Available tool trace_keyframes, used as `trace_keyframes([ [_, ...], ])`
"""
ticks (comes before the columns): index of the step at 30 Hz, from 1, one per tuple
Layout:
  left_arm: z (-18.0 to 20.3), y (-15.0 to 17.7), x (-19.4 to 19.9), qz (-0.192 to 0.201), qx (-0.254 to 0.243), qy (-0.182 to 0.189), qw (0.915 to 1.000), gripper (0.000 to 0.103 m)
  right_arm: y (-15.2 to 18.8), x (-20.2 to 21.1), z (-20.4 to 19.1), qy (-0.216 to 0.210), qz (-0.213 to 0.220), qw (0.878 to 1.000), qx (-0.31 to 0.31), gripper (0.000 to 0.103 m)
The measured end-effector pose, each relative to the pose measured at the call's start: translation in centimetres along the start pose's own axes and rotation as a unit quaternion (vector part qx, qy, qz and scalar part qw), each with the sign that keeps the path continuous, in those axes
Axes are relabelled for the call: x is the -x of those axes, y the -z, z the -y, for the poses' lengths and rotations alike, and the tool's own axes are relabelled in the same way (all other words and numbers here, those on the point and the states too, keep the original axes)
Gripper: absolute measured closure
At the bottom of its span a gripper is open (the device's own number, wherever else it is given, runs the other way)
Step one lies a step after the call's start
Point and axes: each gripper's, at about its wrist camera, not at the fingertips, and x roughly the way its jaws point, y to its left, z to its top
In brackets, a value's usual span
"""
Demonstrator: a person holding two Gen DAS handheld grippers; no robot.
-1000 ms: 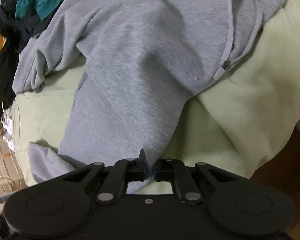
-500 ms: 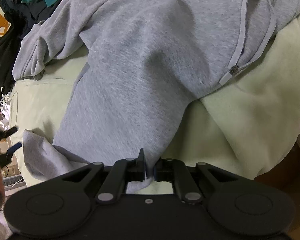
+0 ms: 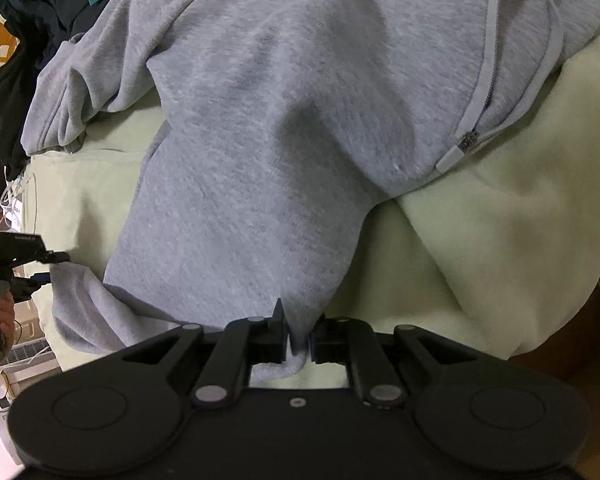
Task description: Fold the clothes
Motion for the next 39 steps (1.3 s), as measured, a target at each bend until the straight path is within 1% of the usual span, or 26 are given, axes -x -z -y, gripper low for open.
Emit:
trace_keyframes([
  [1, -0.4, 0.1, 0.0, 0.002, -0.002, 0.003, 1.0, 0.084, -0.1, -0.1, 0.0, 0.0, -0.003, 1.0, 0.0, 0.095],
  [5, -2.8, 1.2, 1.0, 0.021, 0.019, 0.039, 0.9988, 0.086, -0.7, -0.2, -0.3, 0.0, -0.02, 1.0, 0.012, 0.095],
  [7, -5.1, 2.7, 2.9, 0.042, 0.045, 0.069, 0.9957, 0.087, -1.0, 0.0, -0.5, 0.001, -0.028, 0.999, 0.023, 0.095],
  [11, -9.1, 5.5, 5.6, 0.077, 0.079, 0.101, 0.9888, 0.087, -1.8, 0.6, -0.6, -0.001, -0.032, 0.999, 0.033, 0.095],
  [13, -11.8, 7.5, 7.1, 0.087, 0.102, 0.113, 0.9845, 0.087, -2.1, 1.0, -0.6, -0.007, -0.032, 0.999, 0.037, 0.095],
  [15, -13.9, 9.8, 8.0, 0.09, 0.118, 0.116, 0.9822, 0.088, -2.4, 1.2, -0.8, -0.009, -0.031, 0.998, 0.045, 0.095],
  [17, -15.2, 11.8, 8.3, 0.089, 0.134, 0.117, 0.9801, 0.088, -2.5, 1.3, -0.9, -0.007, -0.035, 0.998, 0.052, 0.095],
  [20, -17.3, 16.2, 8.7, 0.087, 0.168, 0.122, 0.9743, 0.088, -2.7, 1.0, -1.3, 0.003, -0.046, 0.996, 0.073, 0.095],
  [21, -18.0, 18.0, 8.5, 0.084, 0.18, 0.122, 0.9725, 0.088, -2.7, 0.8, -1.4, 0.008, -0.051, 0.995, 0.081, 0.095],
  [23, -19.2, 20.5, 8.2, 0.084, 0.194, 0.125, 0.9694, 0.088, -2.8, 0.4, -1.5, 0.018, -0.064, 0.993, 0.093, 0.094],
  [24, -19.8, 22.4, 7.8, 0.086, 0.205, 0.129, 0.9664, 0.088, -3.0, 0.1, -1.5, 0.023, -0.07, 0.992, 0.098, 0.094],
  [27, -20.3, 24.9, 6.8, 0.078, 0.225, 0.136, 0.9617, 0.087, -3.4, -0.1, -1.5, 0.035, -0.072, 0.991, 0.108, 0.084],
  [30, -20.8, 27.1, 5.5, 0.069, 0.247, 0.141, 0.9564, 0.085, -3.7, 0.8, -1.7, 0.017, -0.063, 0.99, 0.122, 0.078],
  [31, -20.9, 27.7, 5.1, 0.068, 0.253, 0.143, 0.9545, 0.083, -3.8, 1.1, -1.8, 0.017, -0.059, 0.99, 0.13, 0.071],
  [32, -20.9, 28.1, 4.9, 0.069, 0.255, 0.145, 0.9535, 0.081, -3.8, 1.6, -2.1, 0.02, -0.053, 0.988, 0.141, 0.064],
  [34, -21.2, 28.7, 4.6, 0.071, 0.267, 0.153, 0.9487, 0.076, -3.9, 2.4, -2.2, 0.033, -0.047, 0.986, 0.156, 0.062],
  [35, -21.4, 28.8, 4.5, 0.068, 0.272, 0.157, 0.947, 0.071, -4.1, 2.9, -2.3, 0.04, -0.045, 0.985, 0.162, 0.06],
  [37, -22.4, 29.4, 4.1, 0.055, 0.29, 0.171, 0.9398, 0.066, -4.5, 3.7, -2.5, 0.055, -0.033, 0.984, 0.164, 0.055],
  [39, -23.4, 29.8, 4.5, 0.056, 0.298, 0.179, 0.9359, 0.059, -4.5, 4.4, -3.3, 0.061, -0.02, 0.985, 0.162, 0.052],
])
